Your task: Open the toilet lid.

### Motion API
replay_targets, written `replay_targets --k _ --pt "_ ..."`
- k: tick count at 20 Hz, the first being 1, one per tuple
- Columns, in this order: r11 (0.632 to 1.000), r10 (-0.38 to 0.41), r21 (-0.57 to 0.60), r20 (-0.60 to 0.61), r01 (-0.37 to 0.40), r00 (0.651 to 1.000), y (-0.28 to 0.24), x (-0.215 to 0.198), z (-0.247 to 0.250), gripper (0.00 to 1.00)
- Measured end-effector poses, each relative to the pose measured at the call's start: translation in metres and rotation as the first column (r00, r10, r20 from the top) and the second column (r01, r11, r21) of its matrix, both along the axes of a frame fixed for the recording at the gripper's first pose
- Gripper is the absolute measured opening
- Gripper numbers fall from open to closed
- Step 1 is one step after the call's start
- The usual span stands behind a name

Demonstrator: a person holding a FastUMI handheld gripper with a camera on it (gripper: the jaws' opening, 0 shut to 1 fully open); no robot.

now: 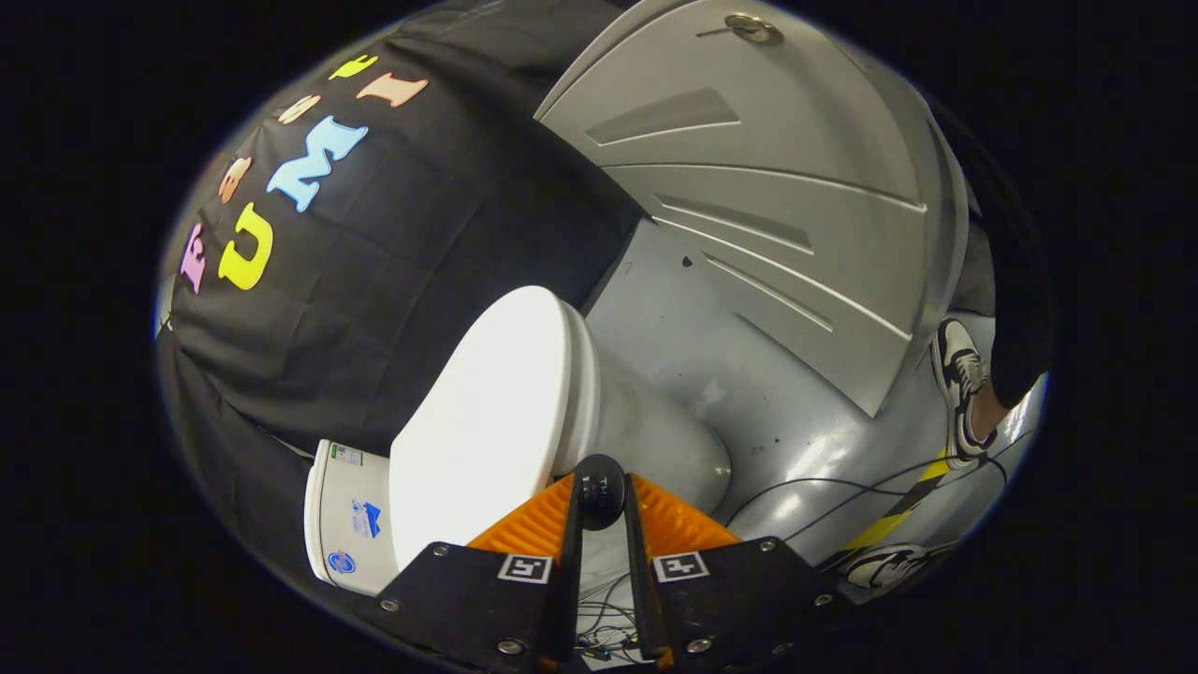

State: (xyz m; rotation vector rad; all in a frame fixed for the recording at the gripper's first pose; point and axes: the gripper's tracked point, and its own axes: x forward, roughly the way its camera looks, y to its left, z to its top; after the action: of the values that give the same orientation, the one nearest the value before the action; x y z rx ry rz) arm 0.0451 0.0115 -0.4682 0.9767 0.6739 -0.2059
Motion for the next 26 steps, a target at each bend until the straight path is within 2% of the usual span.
replay_targets --k 3,10,18,22,26 --pt "0.999 0.008 -0.043 -0.021 -0.009 1.000 -0.002 -0.001 0.003 0.22" --pt "0.999 -0.004 -0.051 -0.018 0.003 1.000 -0.005 0.001 0.016 0.01" --pt "0.983 0.022 -0.180 -0.019 -0.025 1.000 -0.007 0.004 0.053 0.01" --pt "0.951 0.053 -0.304 -0.021 -0.057 0.998 -0.006 0.008 0.083 0.01" --pt "0.922 0.054 -0.386 0.034 -0.036 0.998 0.001 0.009 0.125 0.00"
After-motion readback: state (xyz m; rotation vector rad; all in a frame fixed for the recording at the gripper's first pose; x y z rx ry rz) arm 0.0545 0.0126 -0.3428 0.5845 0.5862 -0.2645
